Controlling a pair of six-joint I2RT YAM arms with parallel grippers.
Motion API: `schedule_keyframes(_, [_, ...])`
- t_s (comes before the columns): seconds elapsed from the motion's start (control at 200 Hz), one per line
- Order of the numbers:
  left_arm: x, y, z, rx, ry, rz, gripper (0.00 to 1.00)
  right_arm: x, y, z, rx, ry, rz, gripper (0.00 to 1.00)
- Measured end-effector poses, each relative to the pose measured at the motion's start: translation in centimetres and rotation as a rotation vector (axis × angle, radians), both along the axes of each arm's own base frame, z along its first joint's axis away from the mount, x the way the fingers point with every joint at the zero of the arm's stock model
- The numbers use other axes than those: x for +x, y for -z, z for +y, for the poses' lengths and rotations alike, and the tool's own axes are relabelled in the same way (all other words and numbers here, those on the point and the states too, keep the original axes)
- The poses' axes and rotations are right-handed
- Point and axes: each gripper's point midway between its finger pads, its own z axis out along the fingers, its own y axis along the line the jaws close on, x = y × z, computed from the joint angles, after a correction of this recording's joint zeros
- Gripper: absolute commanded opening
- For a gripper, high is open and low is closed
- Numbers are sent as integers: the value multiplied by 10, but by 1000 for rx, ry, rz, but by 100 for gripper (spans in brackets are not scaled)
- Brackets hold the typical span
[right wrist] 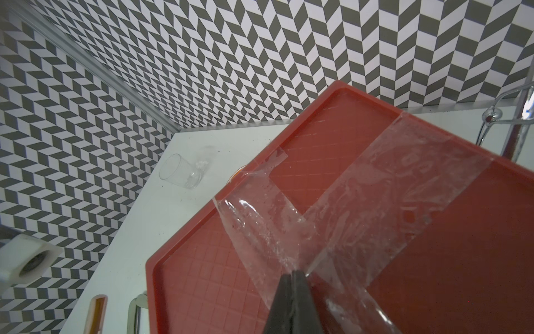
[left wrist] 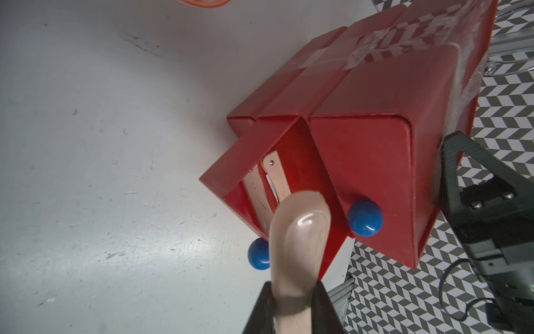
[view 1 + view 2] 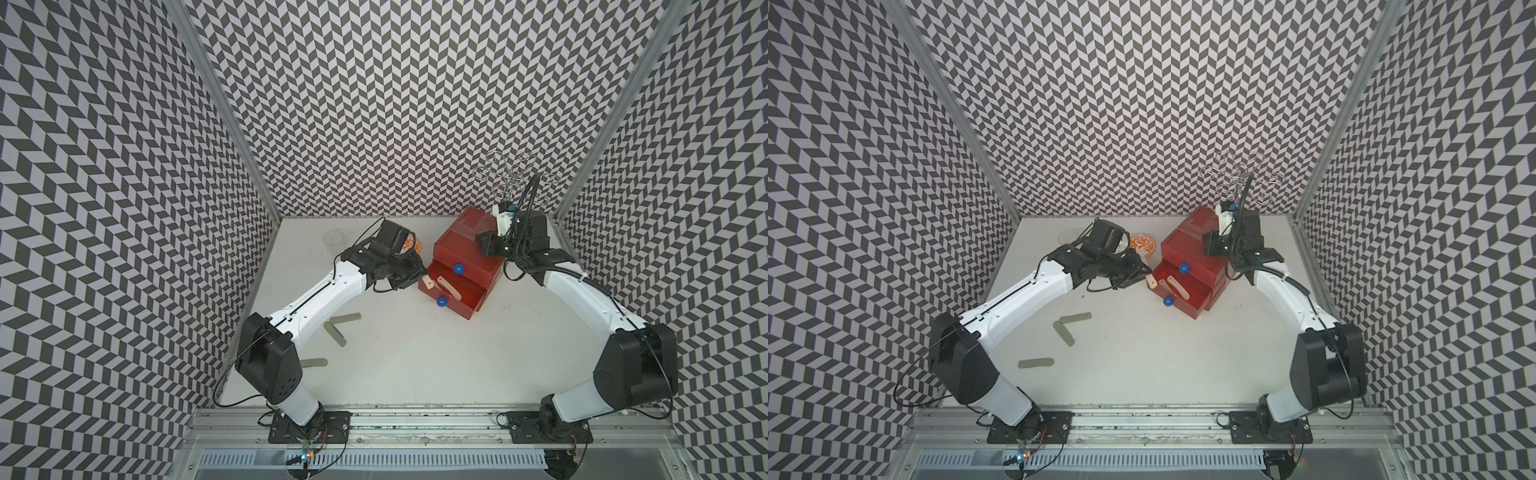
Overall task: Place the fruit knives into the drawer by color
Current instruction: Place the fruit knife in the drawer.
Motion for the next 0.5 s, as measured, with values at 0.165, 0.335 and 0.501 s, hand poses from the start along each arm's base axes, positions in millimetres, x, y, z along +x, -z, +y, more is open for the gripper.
schedule_keyframes(0.165, [8,9,-19,-25,2,14,7,0,0,0,0,0,0,1])
schedule_keyframes(0.335, [9,29,-35,-27,8,56,7,0,0,0,0,0,0,1])
schedule_keyframes(0.501, [8,35,-48,-46,13,66,7,0,0,0,0,0,0,1])
